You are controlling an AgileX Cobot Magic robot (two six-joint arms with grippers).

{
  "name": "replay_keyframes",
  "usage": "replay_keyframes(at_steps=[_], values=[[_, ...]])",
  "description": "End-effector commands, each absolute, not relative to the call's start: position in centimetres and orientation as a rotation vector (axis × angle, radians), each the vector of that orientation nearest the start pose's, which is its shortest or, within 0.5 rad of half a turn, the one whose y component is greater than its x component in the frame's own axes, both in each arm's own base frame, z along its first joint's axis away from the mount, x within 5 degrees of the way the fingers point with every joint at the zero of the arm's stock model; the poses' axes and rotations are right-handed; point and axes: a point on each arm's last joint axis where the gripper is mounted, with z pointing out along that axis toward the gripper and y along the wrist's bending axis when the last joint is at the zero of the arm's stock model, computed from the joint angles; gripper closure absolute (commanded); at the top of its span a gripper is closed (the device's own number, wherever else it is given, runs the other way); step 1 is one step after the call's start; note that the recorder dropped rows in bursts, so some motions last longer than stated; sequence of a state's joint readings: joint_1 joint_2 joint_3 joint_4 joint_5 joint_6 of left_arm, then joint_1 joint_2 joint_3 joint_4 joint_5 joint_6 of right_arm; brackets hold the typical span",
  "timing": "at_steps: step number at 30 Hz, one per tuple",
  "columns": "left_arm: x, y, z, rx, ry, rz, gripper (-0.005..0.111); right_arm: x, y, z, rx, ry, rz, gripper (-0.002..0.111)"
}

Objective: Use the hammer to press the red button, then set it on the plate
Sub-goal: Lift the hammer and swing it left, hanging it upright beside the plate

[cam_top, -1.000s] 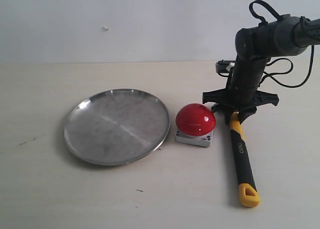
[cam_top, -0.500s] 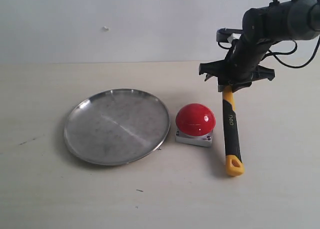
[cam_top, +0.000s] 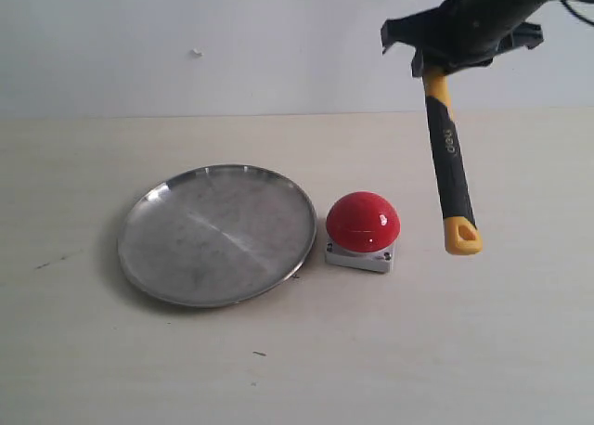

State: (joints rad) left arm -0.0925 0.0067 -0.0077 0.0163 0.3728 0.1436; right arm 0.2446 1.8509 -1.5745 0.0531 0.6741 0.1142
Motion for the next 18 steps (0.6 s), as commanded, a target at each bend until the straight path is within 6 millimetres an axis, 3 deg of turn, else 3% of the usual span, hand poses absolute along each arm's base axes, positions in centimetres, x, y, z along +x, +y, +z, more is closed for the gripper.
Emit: replay_keyframes(at_steps=[1, 9, 14, 18], values=[[5.2, -0.4, 18.5, 0.228, 1.826, 0.050, 0.107, 38.4, 10.5, 31.3, -0.161, 2.227, 0.329, 0.108], [5.2, -0.4, 18.5, 0.228, 1.826, 0.050, 0.107, 34.0, 7.9, 27.9, 0.050, 1.927, 0.274, 0.108], [5.2, -0.4, 18.5, 0.228, 1.826, 0.050, 0.107, 33.5, 7.6, 28.6, 0.124, 1.844, 0.319, 0.108], [5.2, -0.4, 18.5, 0.228, 1.826, 0.050, 0.107, 32.9, 9.2, 29.5, 0.061, 1.810, 0.403, 0.108]])
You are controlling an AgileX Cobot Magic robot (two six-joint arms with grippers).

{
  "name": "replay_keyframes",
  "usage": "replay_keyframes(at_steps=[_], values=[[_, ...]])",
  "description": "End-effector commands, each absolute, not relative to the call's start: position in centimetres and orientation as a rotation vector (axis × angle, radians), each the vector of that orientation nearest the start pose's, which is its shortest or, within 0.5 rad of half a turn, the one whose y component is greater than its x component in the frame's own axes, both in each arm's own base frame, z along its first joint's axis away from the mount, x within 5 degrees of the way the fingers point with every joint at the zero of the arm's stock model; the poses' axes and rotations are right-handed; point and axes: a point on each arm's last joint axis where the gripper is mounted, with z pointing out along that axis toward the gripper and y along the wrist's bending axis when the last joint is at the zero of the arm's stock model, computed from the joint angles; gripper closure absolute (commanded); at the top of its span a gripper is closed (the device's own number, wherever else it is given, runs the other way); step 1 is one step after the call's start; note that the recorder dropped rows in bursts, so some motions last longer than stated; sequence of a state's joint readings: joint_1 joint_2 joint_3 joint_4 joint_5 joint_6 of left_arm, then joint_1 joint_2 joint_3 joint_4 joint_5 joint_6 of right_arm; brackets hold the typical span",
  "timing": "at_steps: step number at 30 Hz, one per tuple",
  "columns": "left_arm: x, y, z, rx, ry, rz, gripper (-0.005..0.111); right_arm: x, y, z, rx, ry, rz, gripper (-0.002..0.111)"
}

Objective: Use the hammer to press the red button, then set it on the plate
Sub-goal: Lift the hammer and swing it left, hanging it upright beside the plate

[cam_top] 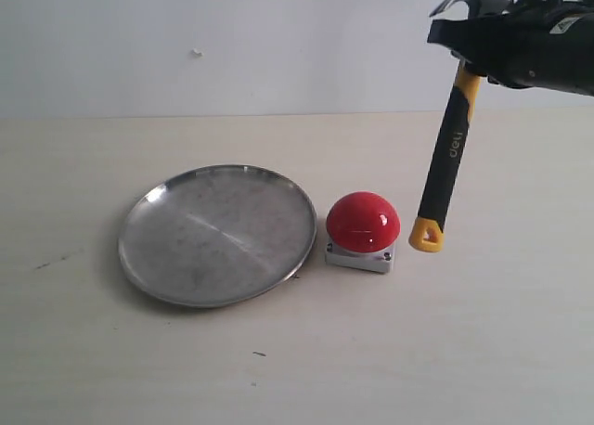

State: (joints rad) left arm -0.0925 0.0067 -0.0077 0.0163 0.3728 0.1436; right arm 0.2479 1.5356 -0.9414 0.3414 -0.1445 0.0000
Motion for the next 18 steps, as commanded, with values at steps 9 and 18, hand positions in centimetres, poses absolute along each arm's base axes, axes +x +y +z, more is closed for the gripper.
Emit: replay_keyframes(at_steps=[9, 18], values=[[5.2, -0.4, 18.5, 0.228, 1.826, 0.050, 0.107, 30.8, 14.9, 30.1, -0.184, 1.758, 0.687, 0.108], [5.2, -0.4, 18.5, 0.228, 1.826, 0.050, 0.107, 29.5, 16.2, 29.3, -0.237, 1.726, 0.851, 0.108]])
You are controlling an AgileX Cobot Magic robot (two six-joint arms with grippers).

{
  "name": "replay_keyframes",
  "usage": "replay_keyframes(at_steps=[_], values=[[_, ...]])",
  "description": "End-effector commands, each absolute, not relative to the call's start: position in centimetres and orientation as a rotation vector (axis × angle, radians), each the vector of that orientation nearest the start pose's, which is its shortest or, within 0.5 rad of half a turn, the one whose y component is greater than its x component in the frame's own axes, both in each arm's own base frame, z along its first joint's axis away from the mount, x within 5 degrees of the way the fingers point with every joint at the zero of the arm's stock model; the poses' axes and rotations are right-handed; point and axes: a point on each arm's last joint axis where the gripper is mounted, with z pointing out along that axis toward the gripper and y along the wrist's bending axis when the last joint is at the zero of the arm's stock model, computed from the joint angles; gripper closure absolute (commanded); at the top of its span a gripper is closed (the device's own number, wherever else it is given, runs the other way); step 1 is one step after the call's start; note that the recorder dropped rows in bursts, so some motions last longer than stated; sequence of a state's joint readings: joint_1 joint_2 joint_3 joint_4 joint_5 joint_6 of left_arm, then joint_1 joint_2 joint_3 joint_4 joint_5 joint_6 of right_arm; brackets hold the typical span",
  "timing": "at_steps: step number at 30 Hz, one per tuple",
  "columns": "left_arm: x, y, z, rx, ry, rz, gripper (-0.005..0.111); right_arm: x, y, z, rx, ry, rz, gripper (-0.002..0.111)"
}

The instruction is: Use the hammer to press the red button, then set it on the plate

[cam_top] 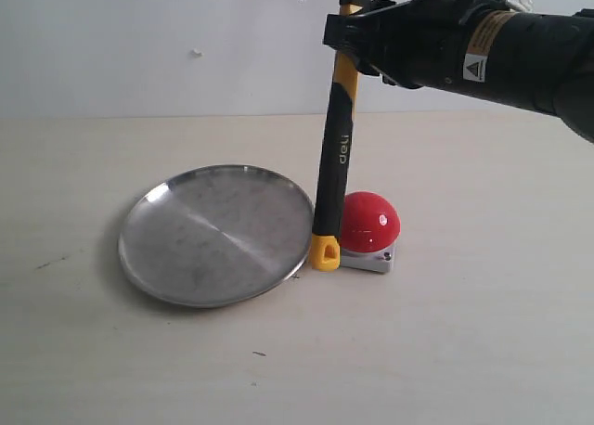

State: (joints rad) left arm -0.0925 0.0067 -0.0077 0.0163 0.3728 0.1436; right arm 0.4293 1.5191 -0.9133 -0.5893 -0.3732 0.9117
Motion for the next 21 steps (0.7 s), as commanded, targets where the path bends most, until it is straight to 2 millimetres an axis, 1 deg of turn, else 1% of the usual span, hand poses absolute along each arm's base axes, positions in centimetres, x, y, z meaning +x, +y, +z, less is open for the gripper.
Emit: replay_keyframes(at_steps=[1, 6, 7, 10, 12, 14, 18, 21], values=[[5.2, -0.4, 18.5, 0.228, 1.826, 0.050, 0.107, 29.4, 16.3, 29.3, -0.241, 1.718, 0.862, 0.108], [5.2, -0.4, 18.5, 0.228, 1.826, 0.050, 0.107, 29.3, 16.3, 29.2, -0.244, 1.719, 0.864, 0.108], [5.2, -0.4, 18.5, 0.250, 1.824, 0.070, 0.107, 29.3, 16.3, 29.2, -0.251, 1.715, 0.866, 0.108], [5.3, -0.2, 18.6, 0.389, 1.787, 0.217, 0.107, 29.2, 16.4, 29.3, -0.275, 1.697, 0.875, 0.108], [5.4, -0.2, 19.0, 0.404, 1.734, 0.239, 0.107, 29.1, 16.5, 29.5, -0.291, 1.679, 0.886, 0.108], [5.5, -0.4, 19.7, 0.351, 1.665, 0.188, 0.107, 29.0, 16.6, 29.6, -0.307, 1.666, 0.894, 0.108], [5.5, -0.6, 21.2, 0.094, 1.535, -0.070, 0.107, 29.0, 16.6, 29.6, -0.309, 1.666, 0.893, 0.108], [5.5, -0.5, 22.0, -0.011, 1.450, -0.158, 0.107, 29.0, 16.7, 29.7, -0.313, 1.655, 0.902, 0.108]])
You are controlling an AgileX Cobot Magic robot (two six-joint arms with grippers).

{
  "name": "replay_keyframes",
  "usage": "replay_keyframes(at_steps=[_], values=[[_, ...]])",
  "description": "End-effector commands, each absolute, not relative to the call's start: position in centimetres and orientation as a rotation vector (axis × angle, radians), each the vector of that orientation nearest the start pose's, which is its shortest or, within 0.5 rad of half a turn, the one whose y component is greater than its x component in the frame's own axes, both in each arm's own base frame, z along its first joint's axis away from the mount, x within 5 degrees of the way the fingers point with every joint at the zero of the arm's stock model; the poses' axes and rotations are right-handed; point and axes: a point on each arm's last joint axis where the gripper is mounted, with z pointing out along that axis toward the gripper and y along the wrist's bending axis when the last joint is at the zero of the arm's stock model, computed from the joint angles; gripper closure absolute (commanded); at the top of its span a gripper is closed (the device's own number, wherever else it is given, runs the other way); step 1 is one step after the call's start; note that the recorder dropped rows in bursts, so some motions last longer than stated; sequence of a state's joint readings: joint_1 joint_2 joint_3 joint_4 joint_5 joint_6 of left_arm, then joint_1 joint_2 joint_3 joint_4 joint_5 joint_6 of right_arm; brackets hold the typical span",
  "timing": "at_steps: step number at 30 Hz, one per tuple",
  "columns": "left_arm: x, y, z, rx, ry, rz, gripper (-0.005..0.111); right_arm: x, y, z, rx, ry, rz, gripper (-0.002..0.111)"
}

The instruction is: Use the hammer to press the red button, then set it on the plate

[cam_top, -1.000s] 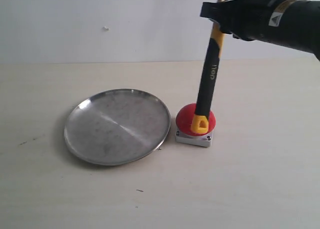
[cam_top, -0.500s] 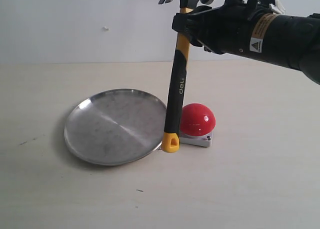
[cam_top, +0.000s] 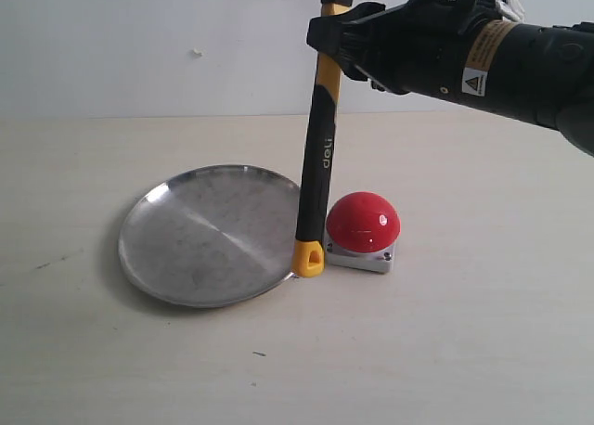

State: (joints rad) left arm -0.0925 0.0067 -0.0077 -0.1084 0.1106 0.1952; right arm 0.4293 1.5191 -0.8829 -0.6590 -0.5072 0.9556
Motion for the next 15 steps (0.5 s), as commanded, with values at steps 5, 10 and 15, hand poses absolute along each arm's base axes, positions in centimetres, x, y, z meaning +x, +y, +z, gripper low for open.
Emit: replay_keyframes(at_steps=[5, 10, 15], values=[[5.4, -0.2, 22.8, -0.105, 1.354, -0.224, 0.107, 28.9, 16.8, 29.8, -0.338, 1.641, 0.908, 0.108], [5.0, 0.5, 24.1, -0.260, 1.193, -0.343, 0.107, 28.9, 16.8, 29.8, -0.338, 1.641, 0.908, 0.108], [4.2, 1.1, 26.3, -0.374, 0.907, -0.531, 0.107, 28.8, 16.9, 29.9, -0.344, 1.627, 0.917, 0.108]])
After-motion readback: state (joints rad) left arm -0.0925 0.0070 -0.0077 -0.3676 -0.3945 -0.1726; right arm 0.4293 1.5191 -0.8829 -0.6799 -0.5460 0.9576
